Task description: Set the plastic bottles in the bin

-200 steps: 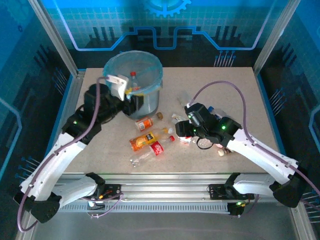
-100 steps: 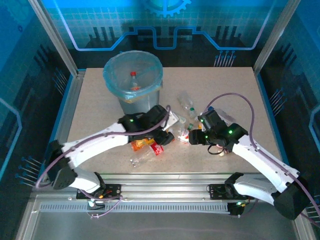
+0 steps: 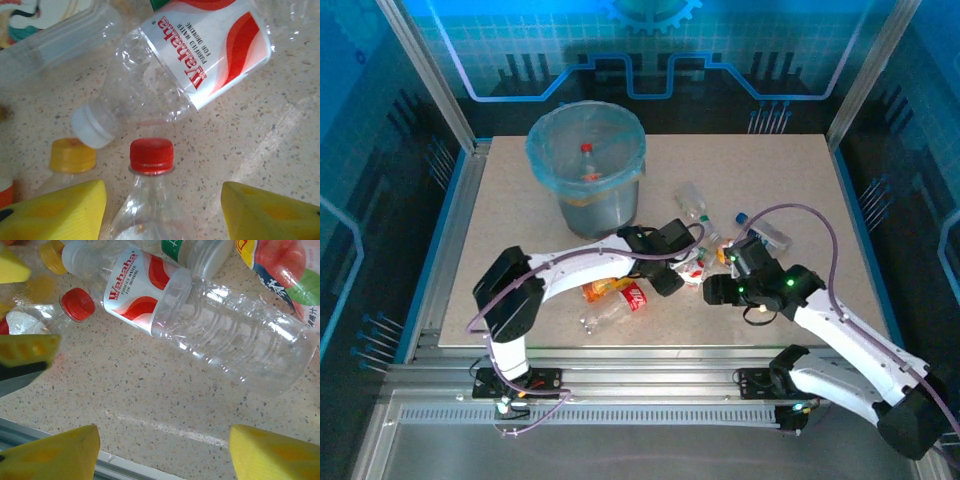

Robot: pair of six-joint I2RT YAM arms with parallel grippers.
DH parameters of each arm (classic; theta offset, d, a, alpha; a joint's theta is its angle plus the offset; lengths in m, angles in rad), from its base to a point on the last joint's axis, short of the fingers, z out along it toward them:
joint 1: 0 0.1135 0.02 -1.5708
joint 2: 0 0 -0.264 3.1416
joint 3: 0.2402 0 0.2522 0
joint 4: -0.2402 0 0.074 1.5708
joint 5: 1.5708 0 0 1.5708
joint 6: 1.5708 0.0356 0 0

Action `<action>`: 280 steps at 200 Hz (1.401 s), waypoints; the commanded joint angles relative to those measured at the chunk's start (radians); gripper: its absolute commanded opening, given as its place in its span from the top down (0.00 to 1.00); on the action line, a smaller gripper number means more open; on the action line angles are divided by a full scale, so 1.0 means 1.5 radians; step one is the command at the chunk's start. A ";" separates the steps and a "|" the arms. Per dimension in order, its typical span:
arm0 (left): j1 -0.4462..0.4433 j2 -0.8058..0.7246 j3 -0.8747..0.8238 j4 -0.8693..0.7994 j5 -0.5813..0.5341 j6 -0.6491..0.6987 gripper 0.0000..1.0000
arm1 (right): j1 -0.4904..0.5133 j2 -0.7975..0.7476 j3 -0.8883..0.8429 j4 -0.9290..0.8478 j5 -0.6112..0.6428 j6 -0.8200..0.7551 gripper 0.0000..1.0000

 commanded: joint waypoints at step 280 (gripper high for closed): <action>0.011 0.026 0.119 -0.136 0.009 -0.025 0.87 | -0.009 -0.039 0.013 -0.034 0.011 0.011 0.28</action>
